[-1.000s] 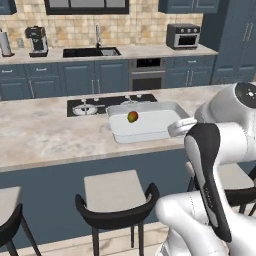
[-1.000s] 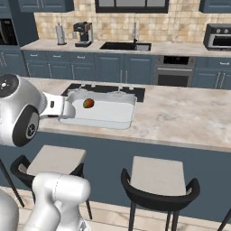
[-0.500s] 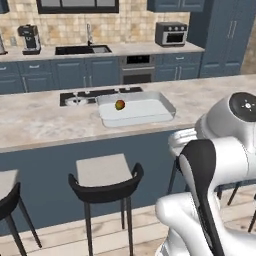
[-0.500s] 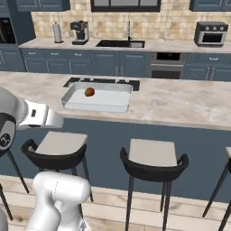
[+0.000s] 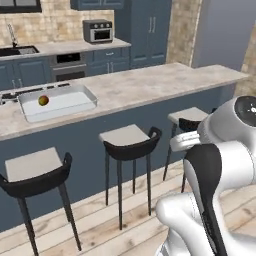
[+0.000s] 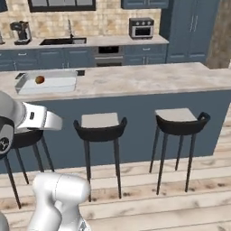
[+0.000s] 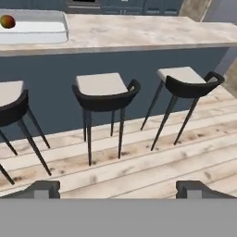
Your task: Pick the mango and pear from the fridge and place them inside the tupperware on the counter.
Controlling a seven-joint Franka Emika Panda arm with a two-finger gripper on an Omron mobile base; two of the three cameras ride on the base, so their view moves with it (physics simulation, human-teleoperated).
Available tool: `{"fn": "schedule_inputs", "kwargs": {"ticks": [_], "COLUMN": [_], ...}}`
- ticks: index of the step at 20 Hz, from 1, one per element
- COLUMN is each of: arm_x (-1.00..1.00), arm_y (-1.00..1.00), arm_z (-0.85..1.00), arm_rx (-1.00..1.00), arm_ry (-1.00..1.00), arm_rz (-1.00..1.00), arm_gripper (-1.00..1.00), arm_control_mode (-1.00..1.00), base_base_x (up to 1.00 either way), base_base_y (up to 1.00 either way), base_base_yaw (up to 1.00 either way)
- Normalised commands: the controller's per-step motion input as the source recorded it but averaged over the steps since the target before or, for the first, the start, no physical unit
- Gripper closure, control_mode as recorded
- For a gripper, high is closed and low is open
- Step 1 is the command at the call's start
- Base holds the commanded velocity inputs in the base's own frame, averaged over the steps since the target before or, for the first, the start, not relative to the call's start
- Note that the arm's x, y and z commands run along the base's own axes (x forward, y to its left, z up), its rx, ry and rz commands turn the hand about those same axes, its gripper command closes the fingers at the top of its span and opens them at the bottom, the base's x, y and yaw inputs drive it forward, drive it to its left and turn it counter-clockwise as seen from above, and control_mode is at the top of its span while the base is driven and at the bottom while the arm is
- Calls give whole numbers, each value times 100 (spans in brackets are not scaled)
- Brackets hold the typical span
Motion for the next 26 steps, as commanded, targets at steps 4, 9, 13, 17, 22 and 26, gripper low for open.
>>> {"fn": "schedule_inputs", "kwargs": {"ticks": [4, 9, 13, 17, 22, 26], "arm_x": [0, 0, 0, 0, 0, 0], "arm_y": [0, 0, 0, 0, 0, 0], "arm_z": [0, 0, 0, 0, 0, 0], "arm_rx": [0, 0, 0, 0, 0, 0], "arm_ry": [0, 0, 0, 0, 0, 0], "arm_rz": [0, 0, 0, 0, 0, 0], "arm_gripper": [-100, -100, -100, -100, -100, -100], "arm_control_mode": [100, 100, 100, 100, 100, 100], "base_base_x": [-1, 0, 0, 0, 0, 3], "base_base_y": [-71, -32, -20, -11, -1, -4], "base_base_yaw": [-62, -60, -58, -56, -53, -53]}}
